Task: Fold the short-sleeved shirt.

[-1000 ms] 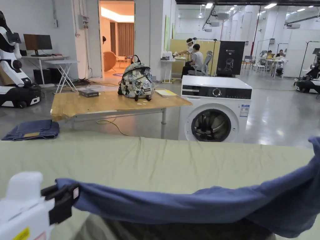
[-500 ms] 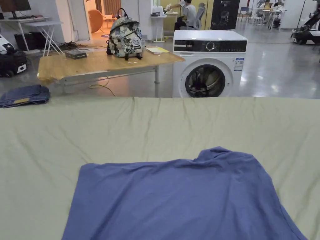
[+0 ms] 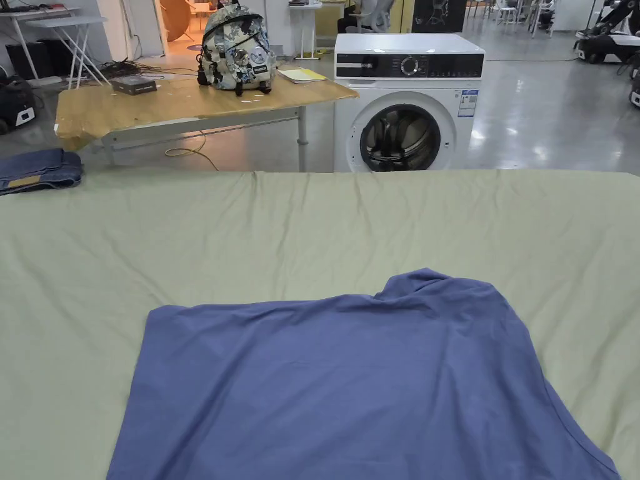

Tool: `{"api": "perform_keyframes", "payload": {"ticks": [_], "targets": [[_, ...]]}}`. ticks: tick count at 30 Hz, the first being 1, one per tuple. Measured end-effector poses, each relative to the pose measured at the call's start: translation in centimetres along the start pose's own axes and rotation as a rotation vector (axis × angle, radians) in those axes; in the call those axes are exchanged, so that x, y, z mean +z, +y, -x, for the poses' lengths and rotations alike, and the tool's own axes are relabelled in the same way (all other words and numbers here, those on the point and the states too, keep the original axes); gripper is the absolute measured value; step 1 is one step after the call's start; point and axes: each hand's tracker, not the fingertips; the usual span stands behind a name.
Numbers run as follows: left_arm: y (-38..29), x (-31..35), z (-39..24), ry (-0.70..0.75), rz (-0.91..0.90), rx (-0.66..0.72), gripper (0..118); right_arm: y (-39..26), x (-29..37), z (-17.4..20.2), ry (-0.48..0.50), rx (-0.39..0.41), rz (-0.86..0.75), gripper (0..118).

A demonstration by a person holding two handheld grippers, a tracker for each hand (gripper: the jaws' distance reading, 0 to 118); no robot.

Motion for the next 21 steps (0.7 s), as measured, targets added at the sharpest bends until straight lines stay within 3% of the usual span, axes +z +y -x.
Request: {"api": "perform_keyframes", "payload": {"ticks": [1, 2, 5, 6, 14, 15, 17, 18, 21], "targets": [[0.8, -0.1, -1.0, -0.016, -0.039, -0.02, 63, 0.4, -0.1, 0.9, 0.01, 0.021, -0.022, 28], [1.4, -0.4, -1.6, -0.01, -0.022, -0.019, 42, 0.6, -0.3, 1.5, 0.025, 0.045, -0.03, 2], [2.8, -0.7, -3.5, -0.027, -0.004, -0.037, 16, 0.8, -1.1, 3.3, 0.003, 0.12, -0.059, 0], [2.8, -0.8, -3.9, -0.013, -0.007, -0.052, 0, 0.7, -1.2, 3.8, 0.009, 0.147, -0.074, 0], [2.2, -1.7, -1.0, 0.005, 0.054, -0.025, 0, 0.5, -1.7, 3.9, 0.013, 0.153, -0.038, 0], [1.8, -2.3, 0.1, 0.034, 0.117, -0.02, 17, 0.3, -1.6, 3.6, 0.016, 0.148, -0.026, 0], [0.6, -3.8, 2.3, 0.052, 0.225, -0.003, 72, -0.4, -1.6, 3.0, 0.023, 0.123, -0.002, 0], [-0.7, -4.6, 3.6, 0.061, 0.272, 0.011, 77, -0.7, -1.7, 2.6, 0.025, 0.097, 0.01, 0], [-4.1, -7.4, 5.9, 0.053, 0.362, 0.05, 77, -1.4, -2.0, 1.9, 0.019, 0.046, 0.054, 0]]}}
